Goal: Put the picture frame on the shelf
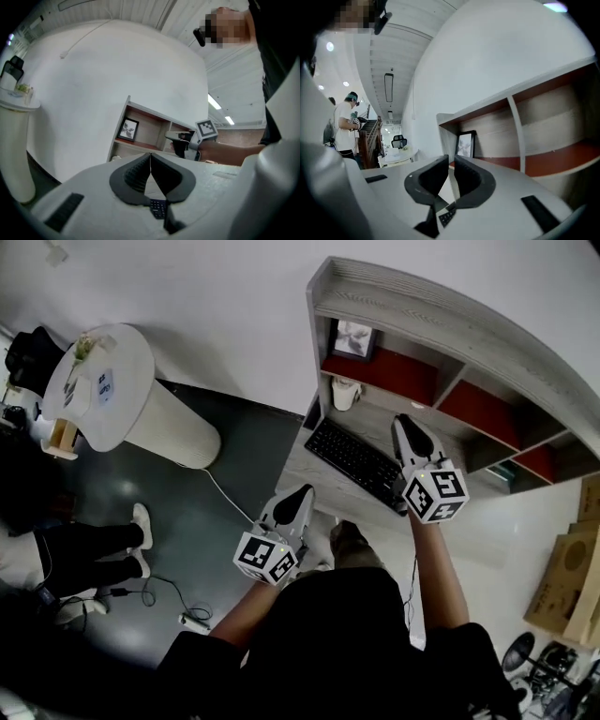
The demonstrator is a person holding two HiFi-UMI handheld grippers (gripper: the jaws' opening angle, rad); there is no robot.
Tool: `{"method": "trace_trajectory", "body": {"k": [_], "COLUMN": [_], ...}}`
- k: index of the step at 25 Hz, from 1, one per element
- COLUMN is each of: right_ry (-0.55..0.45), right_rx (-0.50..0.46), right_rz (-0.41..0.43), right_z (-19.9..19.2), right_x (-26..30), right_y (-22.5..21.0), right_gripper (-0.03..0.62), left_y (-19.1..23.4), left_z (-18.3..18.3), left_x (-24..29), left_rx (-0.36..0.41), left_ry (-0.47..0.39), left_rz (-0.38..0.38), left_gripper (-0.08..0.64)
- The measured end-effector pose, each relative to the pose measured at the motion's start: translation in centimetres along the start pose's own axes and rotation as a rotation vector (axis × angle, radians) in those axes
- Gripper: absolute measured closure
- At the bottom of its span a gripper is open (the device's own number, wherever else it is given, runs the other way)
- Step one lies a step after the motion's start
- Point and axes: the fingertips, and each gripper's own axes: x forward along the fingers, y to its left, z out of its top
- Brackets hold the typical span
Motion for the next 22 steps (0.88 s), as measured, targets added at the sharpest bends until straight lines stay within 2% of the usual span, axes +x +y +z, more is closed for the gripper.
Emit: {"method": "trace_trajectory", "body": {"k": [4, 11, 17, 22], "right_ry": [0.003, 0.092, 0.081, 0.071], "right_rx": [0.028, -0.01, -0.048, -0.046], "right_rz": [-0.078, -0.245, -0.31, -0.35], "right_z": [-2.5, -6.6, -5.9, -6.2], "right_x": [-9.6, -23.1, -28.9, -32.3], "right_y": [3.8, 6.1, 6.2, 4.7], "right_gripper": [0.563, 0.563, 0.563, 0.572], "left_y": [-2.6, -8.0, -12.3, -15.4], "left_z": [-2.1, -5.4, -4.1, -3.9], "left_x": [-2.3, -4.4, -4.2, -3.7], "left_rx": [-0.058, -0.064, -0.005, 0.033], "left_ry": [0.028, 0.066, 0.044, 0.049], "left_rz": [-0.061, -0.156, -0.215, -0.214], "left_gripper": [0.541, 0.542, 0.543, 0.542]}}
